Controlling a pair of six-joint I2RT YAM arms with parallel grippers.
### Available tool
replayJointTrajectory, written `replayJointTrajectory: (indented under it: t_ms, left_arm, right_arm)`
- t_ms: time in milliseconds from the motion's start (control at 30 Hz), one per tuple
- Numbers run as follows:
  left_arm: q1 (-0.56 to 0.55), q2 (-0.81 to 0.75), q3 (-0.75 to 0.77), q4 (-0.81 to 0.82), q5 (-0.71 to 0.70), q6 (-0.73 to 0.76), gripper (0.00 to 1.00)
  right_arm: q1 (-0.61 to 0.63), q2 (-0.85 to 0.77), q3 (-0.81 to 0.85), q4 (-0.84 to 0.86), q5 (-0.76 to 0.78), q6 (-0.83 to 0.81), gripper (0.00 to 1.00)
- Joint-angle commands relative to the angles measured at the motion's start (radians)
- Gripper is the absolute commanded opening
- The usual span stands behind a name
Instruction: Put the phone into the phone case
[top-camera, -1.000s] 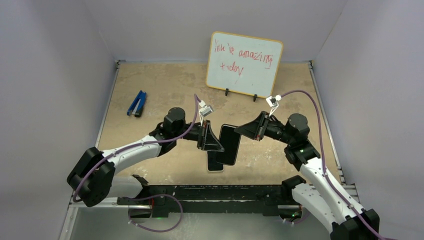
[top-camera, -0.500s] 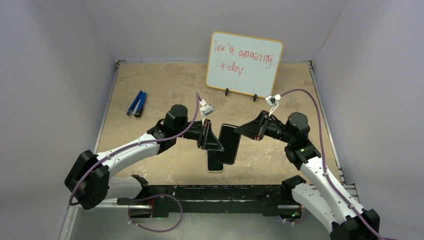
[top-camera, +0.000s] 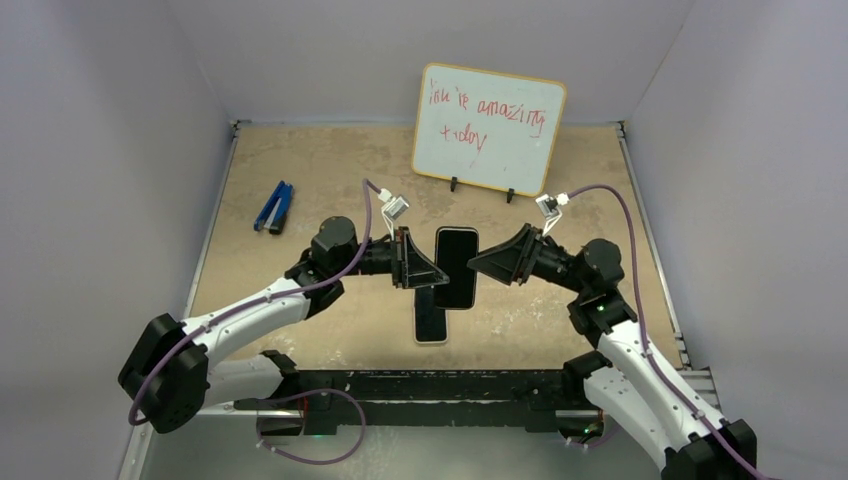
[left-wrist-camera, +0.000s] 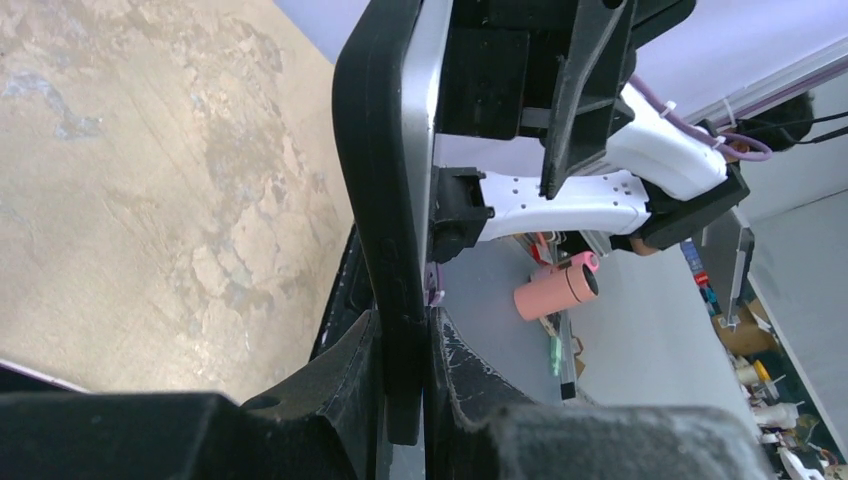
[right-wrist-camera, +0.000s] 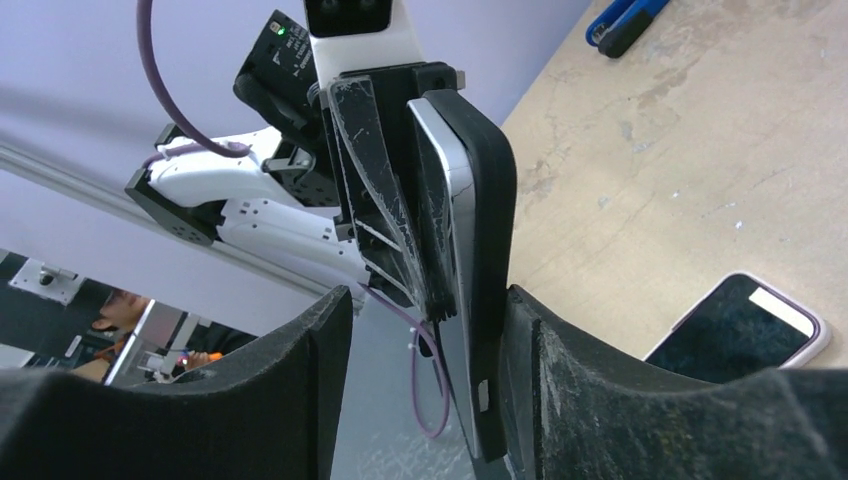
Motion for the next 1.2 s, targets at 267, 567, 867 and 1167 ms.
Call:
replayJointTrajectory:
  t_ms: [267,567,867,1167]
  left_arm:
    - [0.007,0.008,0.022,0.159,-0.041,-0.030,0.00]
    - [0.007,0.024,0.045,0.147,-0.032,-0.003,0.00]
    - [0.006,-0.040,0.075,-0.014,-0.107,0.007,0.38]
    - [0.018,-0.182,0.102,-0.248,-0.322,0.019,0.69]
  right_arm:
    - [0.008,0.035,-0.022,0.125,-0.013,0.057,0.46]
    - [0.009,0.068,-0.023,0.133,-0.006,0.050,0.38]
    - [0.014,0.078,-0.035,0.177,-0.036,0.030,0.00]
    - [0.016,0.036,-0.090,0.386,-0.130,0.115,0.00]
